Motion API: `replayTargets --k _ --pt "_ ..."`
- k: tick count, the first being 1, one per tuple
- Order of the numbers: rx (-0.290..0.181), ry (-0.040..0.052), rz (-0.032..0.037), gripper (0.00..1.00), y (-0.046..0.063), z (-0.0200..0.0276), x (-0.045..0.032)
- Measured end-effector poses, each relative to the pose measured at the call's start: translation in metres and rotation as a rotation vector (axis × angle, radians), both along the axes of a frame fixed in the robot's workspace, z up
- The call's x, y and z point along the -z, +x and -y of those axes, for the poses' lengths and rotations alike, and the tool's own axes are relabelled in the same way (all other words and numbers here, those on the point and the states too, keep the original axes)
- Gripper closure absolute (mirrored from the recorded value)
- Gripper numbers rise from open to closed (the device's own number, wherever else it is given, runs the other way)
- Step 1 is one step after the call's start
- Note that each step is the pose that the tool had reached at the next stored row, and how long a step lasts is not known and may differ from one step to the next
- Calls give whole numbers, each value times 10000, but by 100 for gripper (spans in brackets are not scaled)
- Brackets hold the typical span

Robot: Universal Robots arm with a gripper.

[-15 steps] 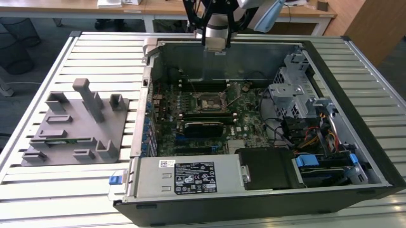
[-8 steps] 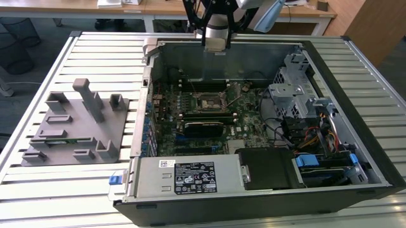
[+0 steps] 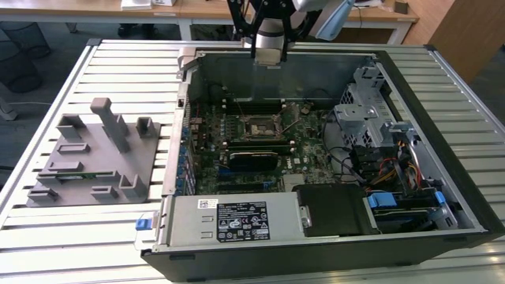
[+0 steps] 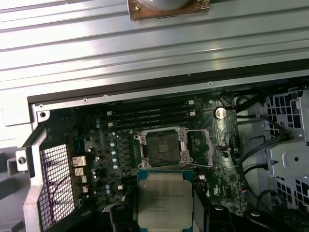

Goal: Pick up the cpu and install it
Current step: 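Place the cpu into insertion slot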

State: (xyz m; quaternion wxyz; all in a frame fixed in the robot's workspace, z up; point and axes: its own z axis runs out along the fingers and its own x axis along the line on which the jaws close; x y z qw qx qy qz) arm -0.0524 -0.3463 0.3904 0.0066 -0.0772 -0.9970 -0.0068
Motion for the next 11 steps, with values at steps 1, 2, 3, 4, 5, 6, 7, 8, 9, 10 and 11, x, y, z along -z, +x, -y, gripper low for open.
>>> replayTargets --k 1,2,3,4,5,6,7,8,9,10,11 --pt "22 -8 1 46 0 0 2" --pt "48 -15 1 46 0 0 4" --pt "84 -22 1 46 0 0 6" --pt "117 -32 1 46 0 0 7" --pt "148 -43 1 46 0 0 9" --pt "182 -53 1 46 0 0 11" --pt "217 -63 1 46 0 0 12" --pt "253 -70 2 46 0 0 14" --pt "291 -78 2 46 0 0 15" --pt "336 -84 1 46 0 0 16" --pt "375 -88 2 46 0 0 18"
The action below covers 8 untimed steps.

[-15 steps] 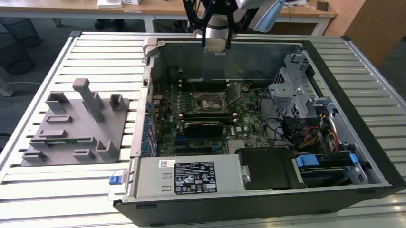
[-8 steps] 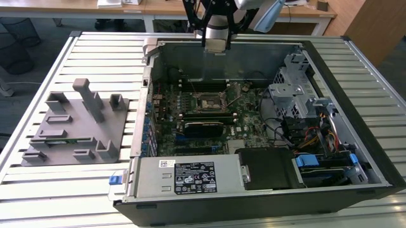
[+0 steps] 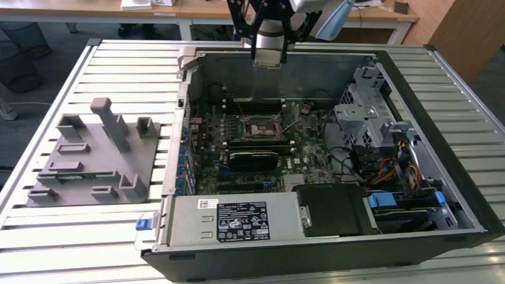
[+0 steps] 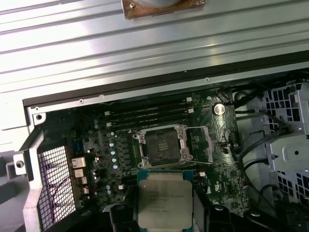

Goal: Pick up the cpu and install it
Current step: 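Place the cpu into insertion slot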

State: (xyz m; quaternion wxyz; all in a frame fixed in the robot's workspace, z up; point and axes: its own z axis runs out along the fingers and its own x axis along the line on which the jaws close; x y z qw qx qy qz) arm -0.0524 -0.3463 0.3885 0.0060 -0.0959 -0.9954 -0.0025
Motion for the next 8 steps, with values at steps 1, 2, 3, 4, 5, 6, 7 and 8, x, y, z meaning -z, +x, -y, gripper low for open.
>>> replayTargets --k 1,2,3,4,5,6,7,8 --pt "33 -4 0 46 0 0 1" --pt "69 -9 0 46 0 0 2" --pt "119 -16 0 46 0 -1 3" --pt "196 -20 -1 46 0 -1 4" --pt "278 -22 -1 46 0 -1 5" --pt "342 -22 -1 46 0 -1 7" --pt "417 -23 -1 46 0 -1 9" --pt "507 -23 -1 46 0 -1 11"
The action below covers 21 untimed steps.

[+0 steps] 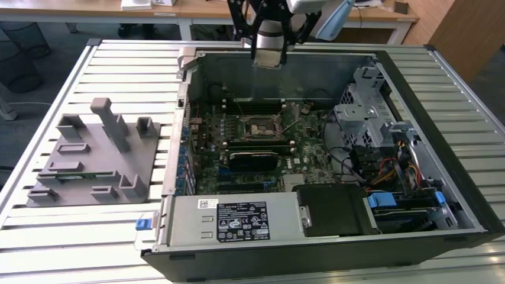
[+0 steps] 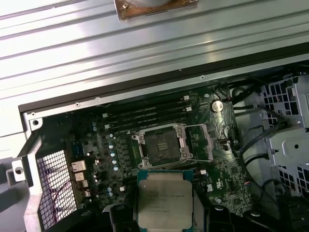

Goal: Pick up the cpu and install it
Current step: 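Place the cpu into insertion slot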

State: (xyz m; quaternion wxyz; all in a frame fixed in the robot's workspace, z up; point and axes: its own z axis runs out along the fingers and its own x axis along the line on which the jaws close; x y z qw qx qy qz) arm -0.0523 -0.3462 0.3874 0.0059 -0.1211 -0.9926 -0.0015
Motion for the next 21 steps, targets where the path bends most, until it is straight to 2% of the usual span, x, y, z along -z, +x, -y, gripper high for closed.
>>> replayTargets --k 9,21 --pt "1228 -32 1 46 0 -1 25" --pt "2304 -65 1 46 0 -13 43"
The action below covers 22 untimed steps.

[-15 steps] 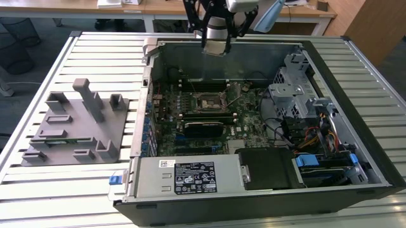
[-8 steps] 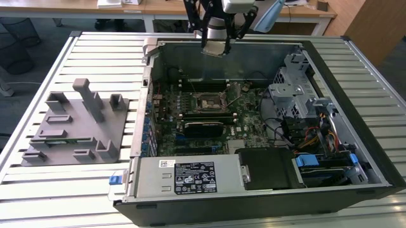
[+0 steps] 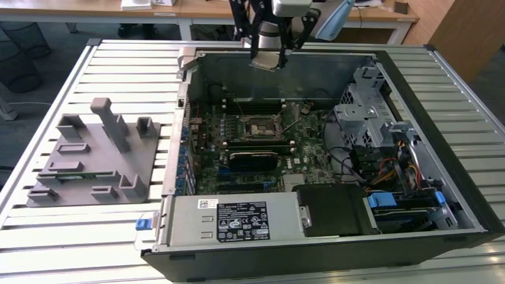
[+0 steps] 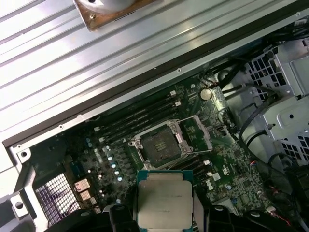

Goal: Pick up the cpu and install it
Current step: 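Place the cpu into insertion slot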

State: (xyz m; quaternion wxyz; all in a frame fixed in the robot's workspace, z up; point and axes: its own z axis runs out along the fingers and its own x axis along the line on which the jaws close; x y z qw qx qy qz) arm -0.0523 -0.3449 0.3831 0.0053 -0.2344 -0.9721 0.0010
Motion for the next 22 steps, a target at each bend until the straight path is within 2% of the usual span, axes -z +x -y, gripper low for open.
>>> replayTargets --k 9,13,15,17,22 --pt "1177 -22 9 46 0 -2 24" --pt "1667 -37 55 46 0 -3 38" --pt "1860 -35 115 46 0 -5 46" --pt "2023 -31 204 46 0 -6 53" --pt "2382 -9 488 46 0 -13 66"
